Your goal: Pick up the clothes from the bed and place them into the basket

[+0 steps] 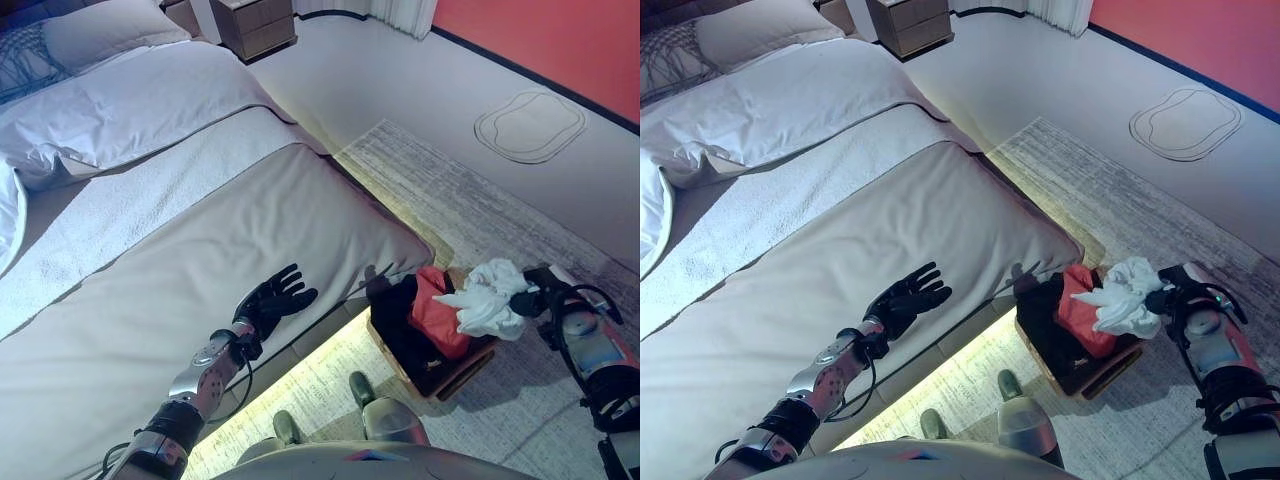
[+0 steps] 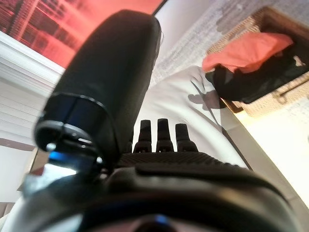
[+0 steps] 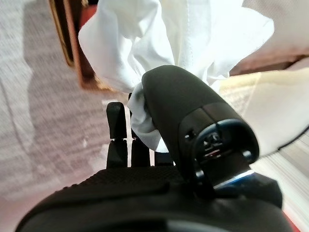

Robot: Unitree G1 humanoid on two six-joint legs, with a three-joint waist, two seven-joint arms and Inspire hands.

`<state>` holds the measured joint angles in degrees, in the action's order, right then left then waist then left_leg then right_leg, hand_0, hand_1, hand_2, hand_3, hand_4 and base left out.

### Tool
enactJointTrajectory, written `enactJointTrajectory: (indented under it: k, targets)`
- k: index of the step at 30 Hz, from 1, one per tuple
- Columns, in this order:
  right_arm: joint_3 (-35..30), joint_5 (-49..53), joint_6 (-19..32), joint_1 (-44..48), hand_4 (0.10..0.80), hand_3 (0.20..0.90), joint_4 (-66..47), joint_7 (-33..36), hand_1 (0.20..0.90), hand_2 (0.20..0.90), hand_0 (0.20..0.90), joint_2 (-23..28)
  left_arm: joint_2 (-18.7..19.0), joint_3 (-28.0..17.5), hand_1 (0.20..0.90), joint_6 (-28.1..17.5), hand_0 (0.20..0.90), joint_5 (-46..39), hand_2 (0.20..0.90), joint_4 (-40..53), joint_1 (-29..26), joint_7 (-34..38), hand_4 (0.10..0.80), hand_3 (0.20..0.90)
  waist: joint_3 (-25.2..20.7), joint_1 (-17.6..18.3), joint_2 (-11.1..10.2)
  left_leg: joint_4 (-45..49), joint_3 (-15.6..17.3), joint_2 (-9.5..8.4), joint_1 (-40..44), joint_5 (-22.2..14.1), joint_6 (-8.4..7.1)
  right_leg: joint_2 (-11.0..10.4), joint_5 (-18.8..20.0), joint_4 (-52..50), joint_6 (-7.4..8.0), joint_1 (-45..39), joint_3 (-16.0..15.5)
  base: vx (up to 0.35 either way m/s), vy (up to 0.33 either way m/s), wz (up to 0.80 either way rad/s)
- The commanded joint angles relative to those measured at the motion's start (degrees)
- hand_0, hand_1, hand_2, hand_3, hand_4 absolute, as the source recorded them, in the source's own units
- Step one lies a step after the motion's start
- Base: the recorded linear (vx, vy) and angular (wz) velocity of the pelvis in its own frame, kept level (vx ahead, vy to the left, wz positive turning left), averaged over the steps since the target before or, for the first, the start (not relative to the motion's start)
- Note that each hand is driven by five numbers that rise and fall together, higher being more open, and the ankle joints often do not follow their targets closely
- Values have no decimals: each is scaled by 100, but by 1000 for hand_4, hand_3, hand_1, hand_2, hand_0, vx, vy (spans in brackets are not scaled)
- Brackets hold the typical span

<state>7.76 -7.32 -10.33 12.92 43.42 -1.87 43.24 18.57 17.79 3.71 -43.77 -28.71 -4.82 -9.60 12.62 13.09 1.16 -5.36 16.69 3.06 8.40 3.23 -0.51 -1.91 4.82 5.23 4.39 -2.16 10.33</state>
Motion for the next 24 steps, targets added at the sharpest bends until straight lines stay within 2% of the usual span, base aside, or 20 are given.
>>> enactJointTrajectory:
  k: [1, 3, 4, 5, 12, 24]
  targets:
    - [30, 22, 421, 659, 100, 200, 99, 348, 300, 300, 300, 264, 13, 13, 900, -462, 900, 99, 900, 6, -198, -457, 800, 900, -286, -239, -120, 434, -190, 171, 128, -956, -95, -160, 62, -234, 204, 363, -201, 7, -63, 1]
    - [45, 21, 399, 668, 100, 200, 51, 397, 300, 300, 300, 247, 35, 34, 900, -431, 900, 123, 900, 46, -192, -466, 800, 900, -267, -260, -108, 458, -216, 172, 82, -967, -99, -172, 65, -245, 211, 416, -209, -25, -42, 1]
    - [69, -7, 383, 675, 435, 535, 41, 491, 587, 587, 587, 217, 34, 43, 900, -447, 900, 124, 900, 50, -196, -466, 800, 900, -238, -266, -95, 466, -230, 168, 60, -965, -99, -176, 71, -249, 212, 440, -215, -38, -23, 2]
    - [92, -58, 348, 691, 800, 900, 23, 603, 900, 900, 900, 199, 30, 51, 900, -477, 900, 119, 900, 34, -202, -471, 800, 900, -214, -266, -86, 462, -237, 165, 50, -958, -98, -180, 77, -250, 215, 453, -217, -33, -8, 3]
    - [125, -124, 291, 699, 800, 900, 129, 903, 900, 900, 900, 118, 70, 32, 900, -525, 900, 105, 900, 47, -174, -532, 800, 900, -185, -308, -17, 396, -301, 149, 27, -928, -95, -207, 90, -165, 228, 425, -220, 0, 0, 0]
    - [16, -92, 135, 448, 800, 900, -14, 1063, 900, 900, 900, 41, 138, -65, 900, -432, 900, 138, 900, 138, -29, -590, 800, 900, -230, -373, -38, 328, -390, 153, 52, -901, -85, -230, 93, -121, 237, 374, -234, 13, -6, 3]
